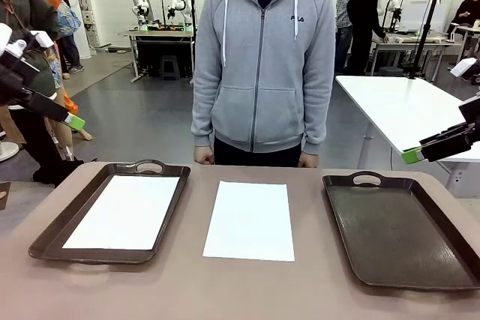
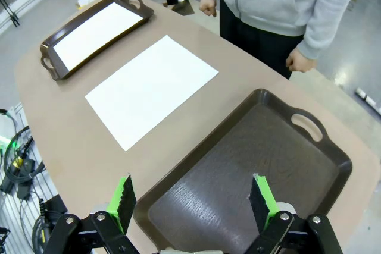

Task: Sort the A4 documents.
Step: Receive the A4 Paper.

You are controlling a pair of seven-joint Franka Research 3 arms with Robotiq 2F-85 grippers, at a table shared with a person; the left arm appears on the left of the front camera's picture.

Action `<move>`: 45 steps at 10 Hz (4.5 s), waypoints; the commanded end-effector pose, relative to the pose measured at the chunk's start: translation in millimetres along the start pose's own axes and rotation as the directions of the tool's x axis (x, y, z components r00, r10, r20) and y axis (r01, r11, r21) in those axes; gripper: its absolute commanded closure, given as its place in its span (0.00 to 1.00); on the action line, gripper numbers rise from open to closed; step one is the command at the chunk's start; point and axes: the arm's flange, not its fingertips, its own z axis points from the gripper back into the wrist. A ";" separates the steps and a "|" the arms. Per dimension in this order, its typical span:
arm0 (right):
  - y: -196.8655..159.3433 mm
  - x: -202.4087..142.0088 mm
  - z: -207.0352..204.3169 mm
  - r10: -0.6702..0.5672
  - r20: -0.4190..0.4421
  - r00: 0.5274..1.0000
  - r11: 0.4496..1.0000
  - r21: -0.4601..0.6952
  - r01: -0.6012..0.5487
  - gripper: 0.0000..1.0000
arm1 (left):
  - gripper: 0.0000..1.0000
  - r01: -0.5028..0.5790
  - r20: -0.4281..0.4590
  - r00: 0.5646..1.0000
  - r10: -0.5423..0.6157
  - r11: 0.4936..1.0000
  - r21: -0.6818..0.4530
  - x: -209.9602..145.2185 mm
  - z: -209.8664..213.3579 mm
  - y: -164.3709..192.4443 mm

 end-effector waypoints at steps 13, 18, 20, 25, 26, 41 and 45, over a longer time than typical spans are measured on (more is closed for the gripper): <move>-1.0 -1.0 -1.7 -0.002 0.007 1.000 1.000 0.016 0.002 0.00 | 0.00 -0.028 0.057 0.998 0.041 0.975 -0.219 -2.0 -4.2 -12.9; -1.0 -1.0 -1.7 -0.002 0.007 1.000 1.000 0.016 0.002 0.00 | 0.00 -0.041 0.030 0.998 0.047 0.985 -0.169 -2.8 -4.9 -15.4; -1.0 -1.0 -1.7 -0.002 0.007 1.000 1.000 0.016 0.002 0.00 | 0.00 -0.041 0.030 0.998 0.047 0.985 -0.169 -2.8 -4.9 -15.4; -1.0 -1.0 -1.7 -0.002 0.007 1.000 1.000 0.016 0.002 0.00 | 0.00 -0.041 0.030 0.998 0.047 0.985 -0.169 -2.8 -4.9 -15.4; -1.0 -1.0 -1.7 -0.002 0.007 1.000 1.000 0.016 0.002 0.00 | 0.00 -0.041 0.030 0.998 0.047 0.985 -0.169 -2.8 -4.9 -15.4; -1.0 -1.0 -1.7 -0.002 0.007 1.000 1.000 0.016 0.002 0.00 | 0.00 -0.041 0.030 0.998 0.047 0.985 -0.169 -2.8 -4.9 -15.4; -1.0 -1.0 -1.7 -0.002 0.007 1.000 1.000 0.016 0.002 0.00 | 0.00 -0.041 0.030 0.998 0.047 0.985 -0.169 -2.8 -4.9 -15.4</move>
